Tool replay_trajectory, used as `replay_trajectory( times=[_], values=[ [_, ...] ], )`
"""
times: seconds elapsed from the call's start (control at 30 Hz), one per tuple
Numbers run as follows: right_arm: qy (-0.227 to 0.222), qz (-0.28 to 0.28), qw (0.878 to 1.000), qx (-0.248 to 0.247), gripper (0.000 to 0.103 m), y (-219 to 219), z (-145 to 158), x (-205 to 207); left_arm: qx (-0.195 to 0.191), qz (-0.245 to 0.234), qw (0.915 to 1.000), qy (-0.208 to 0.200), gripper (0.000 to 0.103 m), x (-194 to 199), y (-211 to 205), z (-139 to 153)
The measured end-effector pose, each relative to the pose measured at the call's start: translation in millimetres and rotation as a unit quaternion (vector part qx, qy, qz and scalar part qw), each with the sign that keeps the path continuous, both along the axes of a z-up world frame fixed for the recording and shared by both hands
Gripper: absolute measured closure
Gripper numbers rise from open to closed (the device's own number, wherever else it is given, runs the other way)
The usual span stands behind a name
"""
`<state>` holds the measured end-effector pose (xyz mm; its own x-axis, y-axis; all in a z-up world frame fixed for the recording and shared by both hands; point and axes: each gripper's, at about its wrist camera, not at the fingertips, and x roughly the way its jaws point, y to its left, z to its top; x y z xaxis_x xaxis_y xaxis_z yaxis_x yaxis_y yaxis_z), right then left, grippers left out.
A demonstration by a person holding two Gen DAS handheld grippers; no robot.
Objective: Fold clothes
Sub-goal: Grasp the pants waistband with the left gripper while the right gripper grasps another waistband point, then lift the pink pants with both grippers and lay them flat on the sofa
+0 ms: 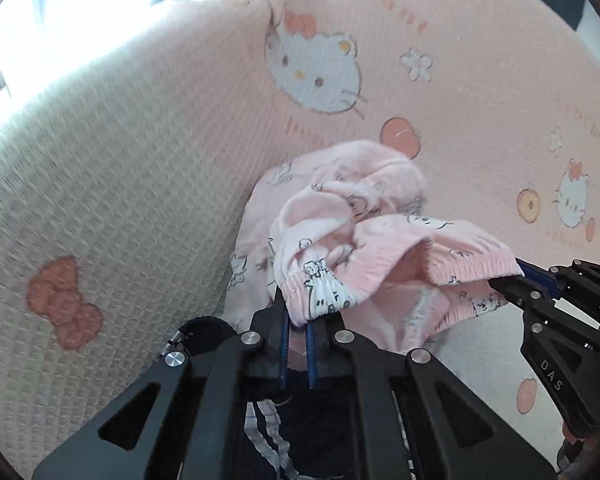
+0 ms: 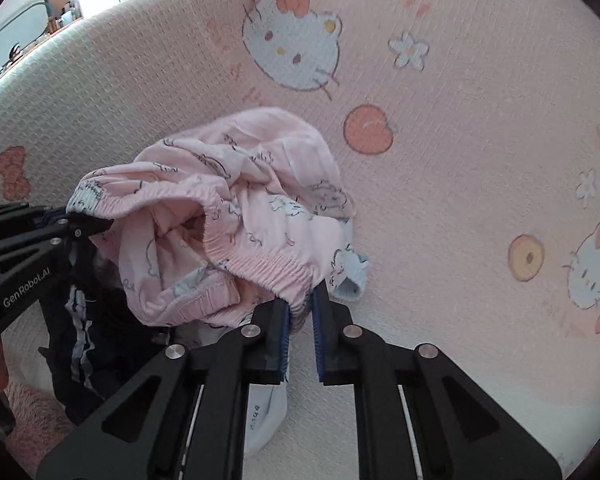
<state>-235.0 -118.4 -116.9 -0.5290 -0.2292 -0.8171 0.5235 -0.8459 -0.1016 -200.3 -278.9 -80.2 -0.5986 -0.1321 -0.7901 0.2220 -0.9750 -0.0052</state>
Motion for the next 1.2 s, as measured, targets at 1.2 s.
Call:
replay_trajectory(
  times=[1.2],
  values=[
    [0.054, -0.248, 0.962, -0.099, 0.095, 330.7, 134.3, 259.7, 0.127, -0.236, 0.9633, 0.006, 0.096, 175.0, 274.6, 63.2]
  ],
)
